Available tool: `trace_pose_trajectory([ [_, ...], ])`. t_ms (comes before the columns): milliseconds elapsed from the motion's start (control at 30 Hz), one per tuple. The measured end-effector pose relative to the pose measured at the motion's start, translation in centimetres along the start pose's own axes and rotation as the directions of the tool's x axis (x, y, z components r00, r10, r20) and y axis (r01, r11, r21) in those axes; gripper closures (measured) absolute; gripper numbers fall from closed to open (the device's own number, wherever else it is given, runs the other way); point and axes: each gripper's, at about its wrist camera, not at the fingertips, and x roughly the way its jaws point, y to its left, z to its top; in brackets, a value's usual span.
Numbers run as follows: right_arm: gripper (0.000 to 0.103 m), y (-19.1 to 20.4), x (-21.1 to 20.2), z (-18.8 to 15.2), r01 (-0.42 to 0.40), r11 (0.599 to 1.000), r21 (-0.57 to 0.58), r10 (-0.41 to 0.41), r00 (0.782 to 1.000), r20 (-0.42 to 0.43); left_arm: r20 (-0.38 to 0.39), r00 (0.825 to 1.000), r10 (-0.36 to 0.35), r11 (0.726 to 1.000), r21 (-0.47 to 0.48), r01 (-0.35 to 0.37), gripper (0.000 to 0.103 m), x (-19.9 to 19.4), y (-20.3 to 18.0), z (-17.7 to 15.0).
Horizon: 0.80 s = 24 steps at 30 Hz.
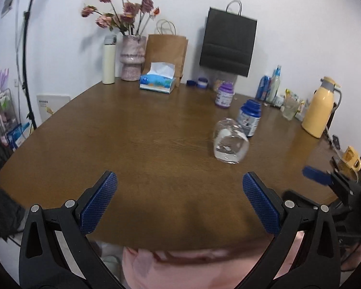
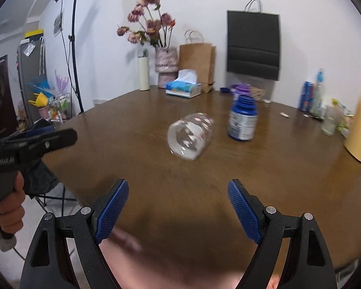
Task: Flip cup upright
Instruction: 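Reach the right tool to the sideways clear cup and grasp it, then lift the cup with the right tool while the left tool grasps it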
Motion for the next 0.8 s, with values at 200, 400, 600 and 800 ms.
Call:
trace_pose_trajectory([
  [200, 0.014, -1.1, 7.0, 5.3, 0.008, 0.995, 0.1, -0.005, 1.0, -0.031, -0.005, 0.999, 0.054, 0.999, -0.011, -0.054, 0.0, 3.4, 1.7, 2.2],
  [400, 0.014, -2.3, 14.5, 8.3, 0.107, 0.985, 0.133, -0.087, 0.985, -0.149, -0.038, 0.997, 0.064, 0.997, -0.048, -0.066, 0.0, 5.8, 3.7, 3.4],
  [600, 0.034, -3.5, 17.7, 7.1, 0.002, 0.986, 0.164, 0.038, 0.971, -0.238, -0.07, 0.996, 0.061, 0.998, 0.023, -0.059, 0.0, 7.7, 3.9, 3.7],
  [800, 0.034, 2.4, 13.3, 4.1, -0.345, 0.928, -0.14, 0.301, 0.917, -0.261, -0.159, 0.983, -0.09, 0.995, -0.046, 0.084, 0.0, 9.8, 4.0, 4.3],
])
